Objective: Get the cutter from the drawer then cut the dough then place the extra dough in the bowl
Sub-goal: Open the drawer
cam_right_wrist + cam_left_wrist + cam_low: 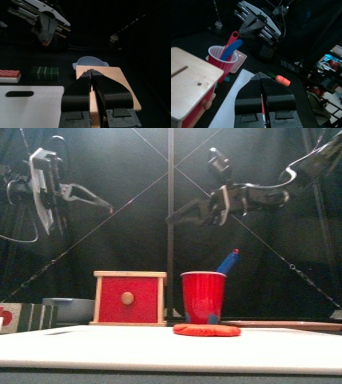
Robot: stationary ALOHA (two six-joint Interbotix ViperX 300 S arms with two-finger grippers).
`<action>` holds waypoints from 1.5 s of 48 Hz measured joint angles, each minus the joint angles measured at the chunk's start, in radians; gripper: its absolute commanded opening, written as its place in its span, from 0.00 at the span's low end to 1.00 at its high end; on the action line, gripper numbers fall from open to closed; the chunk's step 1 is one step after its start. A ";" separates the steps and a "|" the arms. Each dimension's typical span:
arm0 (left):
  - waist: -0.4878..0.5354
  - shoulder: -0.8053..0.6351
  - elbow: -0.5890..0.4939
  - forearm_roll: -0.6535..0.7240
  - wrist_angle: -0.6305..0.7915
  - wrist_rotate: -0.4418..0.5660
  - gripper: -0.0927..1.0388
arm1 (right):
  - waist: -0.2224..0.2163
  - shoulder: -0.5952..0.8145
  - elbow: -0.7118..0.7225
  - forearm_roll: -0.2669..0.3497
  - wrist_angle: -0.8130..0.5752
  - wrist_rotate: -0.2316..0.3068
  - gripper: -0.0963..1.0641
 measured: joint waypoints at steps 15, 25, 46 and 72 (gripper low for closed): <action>-0.025 0.225 -0.110 -0.239 -0.012 -0.103 0.19 | -0.032 0.301 -0.244 -0.071 -0.017 0.000 0.04; -0.026 0.308 -0.143 -0.250 -0.012 -0.195 0.19 | -0.048 0.399 -0.333 -0.077 -0.014 -0.002 0.04; -0.025 0.368 -0.155 -0.318 -0.009 -0.348 0.43 | -0.067 0.433 -0.377 -0.077 0.094 0.000 0.04; -0.023 0.443 -0.227 -0.494 0.009 -0.624 0.78 | -0.061 0.440 -0.393 -0.074 0.117 0.003 0.04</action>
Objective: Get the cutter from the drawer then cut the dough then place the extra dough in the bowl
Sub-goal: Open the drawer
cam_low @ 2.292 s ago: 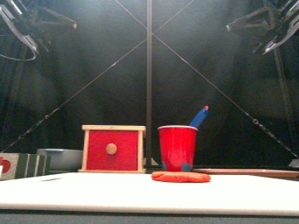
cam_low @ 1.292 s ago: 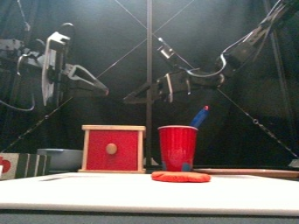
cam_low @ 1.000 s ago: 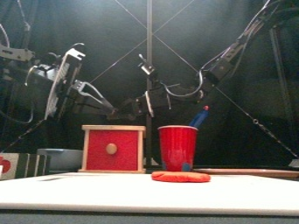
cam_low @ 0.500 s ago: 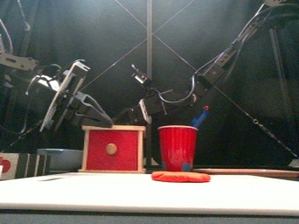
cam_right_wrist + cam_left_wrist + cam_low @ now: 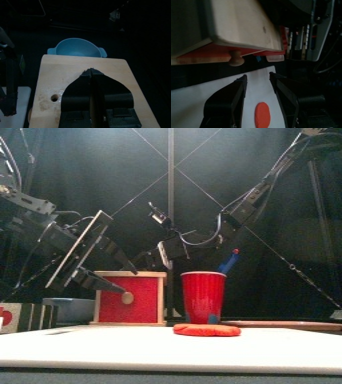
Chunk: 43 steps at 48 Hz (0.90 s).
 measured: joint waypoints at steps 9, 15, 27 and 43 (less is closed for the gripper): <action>0.006 0.017 -0.005 -0.009 0.006 -0.086 0.78 | 0.002 0.003 -0.008 0.000 0.002 0.000 0.04; 0.020 0.028 -0.018 -0.015 0.006 -0.117 0.78 | 0.005 0.005 -0.011 -0.002 0.003 0.000 0.04; 0.077 0.055 -0.026 -0.026 0.032 -0.123 0.78 | 0.017 0.005 -0.014 -0.002 0.006 0.002 0.04; 0.143 0.081 -0.028 -0.015 0.075 -0.110 0.77 | 0.031 0.011 -0.020 0.000 0.005 0.002 0.04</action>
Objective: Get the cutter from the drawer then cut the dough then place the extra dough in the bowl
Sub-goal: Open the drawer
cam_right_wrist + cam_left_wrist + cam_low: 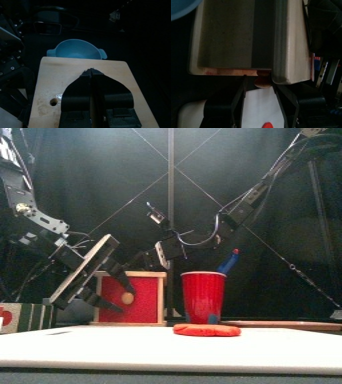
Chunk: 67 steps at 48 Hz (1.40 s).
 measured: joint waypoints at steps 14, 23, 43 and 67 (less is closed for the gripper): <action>0.032 0.020 -0.020 0.063 0.005 0.003 0.75 | 0.005 0.008 -0.008 0.003 0.002 0.002 0.04; 0.037 0.020 -0.021 0.074 0.003 0.011 0.67 | 0.005 0.009 -0.008 0.005 0.000 0.002 0.04; 0.048 0.006 -0.025 0.091 0.078 0.075 0.60 | 0.005 0.009 -0.006 0.006 0.002 0.002 0.04; 0.037 -0.009 -0.028 0.103 0.135 0.143 0.52 | -0.012 0.009 -0.008 0.006 0.002 0.003 0.04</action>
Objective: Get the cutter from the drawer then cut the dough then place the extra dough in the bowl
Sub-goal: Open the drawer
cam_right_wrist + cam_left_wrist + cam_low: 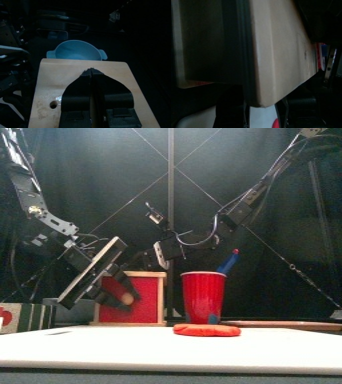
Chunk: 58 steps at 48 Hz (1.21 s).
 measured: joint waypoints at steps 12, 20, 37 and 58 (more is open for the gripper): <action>-0.034 -0.009 0.000 0.000 0.028 0.002 0.52 | -0.011 0.000 -0.003 0.002 0.005 0.002 0.04; -0.063 -0.012 0.000 -0.002 0.037 -0.002 0.52 | -0.017 0.002 -0.005 0.005 0.006 0.000 0.04; -0.132 -0.012 0.000 -0.020 0.038 -0.003 0.51 | -0.023 0.005 -0.014 0.006 0.015 0.002 0.04; -0.178 -0.012 -0.011 -0.041 0.041 -0.003 0.51 | -0.035 0.018 -0.048 0.009 0.040 0.002 0.04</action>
